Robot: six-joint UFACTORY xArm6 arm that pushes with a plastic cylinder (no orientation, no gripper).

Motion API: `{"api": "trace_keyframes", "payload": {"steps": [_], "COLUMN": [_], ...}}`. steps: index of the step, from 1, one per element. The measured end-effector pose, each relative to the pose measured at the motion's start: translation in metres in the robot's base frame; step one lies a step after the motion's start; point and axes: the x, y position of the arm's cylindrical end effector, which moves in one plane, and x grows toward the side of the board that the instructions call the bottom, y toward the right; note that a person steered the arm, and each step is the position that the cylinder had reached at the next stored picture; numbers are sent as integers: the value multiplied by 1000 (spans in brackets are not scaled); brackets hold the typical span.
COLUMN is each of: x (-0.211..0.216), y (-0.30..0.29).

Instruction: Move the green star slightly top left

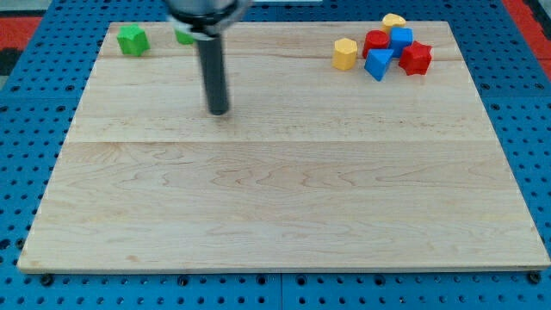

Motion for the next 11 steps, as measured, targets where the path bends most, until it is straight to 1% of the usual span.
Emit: {"api": "trace_keyframes", "payload": {"steps": [1, 2, 3, 4, 5, 7, 8, 9, 10, 11], "x": [-6, -48, -83, -83, -86, -140, -155, -152, -136, -134], "y": [-109, -150, -155, -178, -182, -180, -119, -21, 33, -2]}}
